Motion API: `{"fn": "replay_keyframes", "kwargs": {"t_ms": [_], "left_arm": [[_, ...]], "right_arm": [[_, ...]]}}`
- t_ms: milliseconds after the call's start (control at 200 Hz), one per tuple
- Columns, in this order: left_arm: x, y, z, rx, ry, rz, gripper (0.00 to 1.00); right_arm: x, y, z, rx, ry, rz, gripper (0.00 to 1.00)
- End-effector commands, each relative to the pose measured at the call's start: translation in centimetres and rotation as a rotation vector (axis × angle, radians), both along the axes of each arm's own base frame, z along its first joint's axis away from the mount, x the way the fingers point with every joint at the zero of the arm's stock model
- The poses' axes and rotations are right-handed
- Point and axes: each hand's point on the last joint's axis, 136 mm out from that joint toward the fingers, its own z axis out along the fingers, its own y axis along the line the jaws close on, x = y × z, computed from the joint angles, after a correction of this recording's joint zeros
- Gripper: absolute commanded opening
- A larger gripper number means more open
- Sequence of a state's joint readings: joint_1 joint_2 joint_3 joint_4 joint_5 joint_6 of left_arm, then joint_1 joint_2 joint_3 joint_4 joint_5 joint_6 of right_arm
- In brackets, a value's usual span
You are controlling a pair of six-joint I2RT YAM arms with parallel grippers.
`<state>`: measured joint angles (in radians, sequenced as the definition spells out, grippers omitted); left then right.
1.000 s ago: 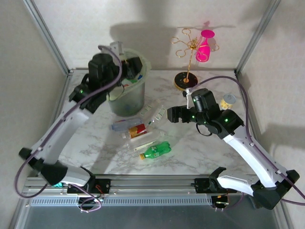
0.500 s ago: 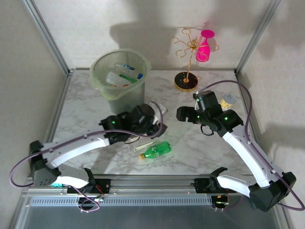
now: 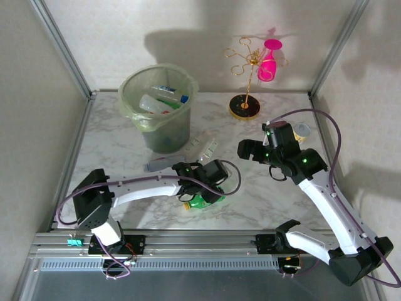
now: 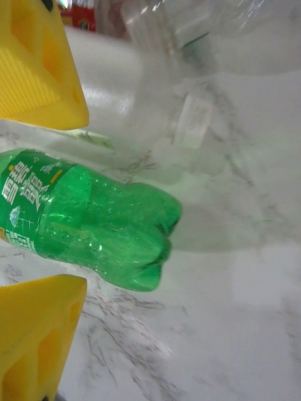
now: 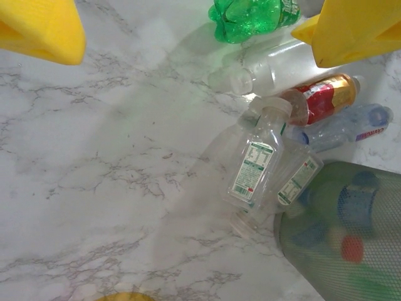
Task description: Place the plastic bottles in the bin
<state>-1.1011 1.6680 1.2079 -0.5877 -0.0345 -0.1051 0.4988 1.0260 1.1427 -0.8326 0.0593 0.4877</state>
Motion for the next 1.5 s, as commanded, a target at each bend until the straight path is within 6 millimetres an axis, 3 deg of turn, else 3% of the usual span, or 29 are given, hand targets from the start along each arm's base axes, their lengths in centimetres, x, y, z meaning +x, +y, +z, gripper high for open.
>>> {"fn": "replay_keyframes", "kwargs": {"t_ms": [0, 210, 521, 866, 1191, 1497], "left_arm": [[-0.4, 0.6, -0.7, 0.059, 0.034, 0.025, 0.62], [-1.2, 0.3, -2.3, 0.080, 0.056, 0.026, 0.63], [-0.7, 2.1, -5.2, 0.193, 0.022, 0.044, 0.63], [0.3, 2.6, -7.6, 0.277, -0.013, 0.048, 0.60], [0.3, 2.3, -7.1, 0.264, -0.013, 0.040, 0.44], [0.5, 1.5, -3.1, 0.182, -0.040, 0.041, 0.38]], "right_arm": [[-0.5, -0.7, -0.5, -0.006, 0.019, -0.020, 0.94], [-0.5, -0.7, -0.8, -0.008, 0.025, -0.015, 0.95], [-0.6, 0.0, -1.4, 0.019, 0.042, 0.008, 0.95], [-0.9, 0.2, -2.1, 0.031, 0.058, 0.014, 0.96], [-0.9, 0.2, -2.0, 0.030, 0.053, 0.015, 0.96], [-0.6, 0.3, -1.9, 0.025, 0.047, 0.017, 0.96]]}}
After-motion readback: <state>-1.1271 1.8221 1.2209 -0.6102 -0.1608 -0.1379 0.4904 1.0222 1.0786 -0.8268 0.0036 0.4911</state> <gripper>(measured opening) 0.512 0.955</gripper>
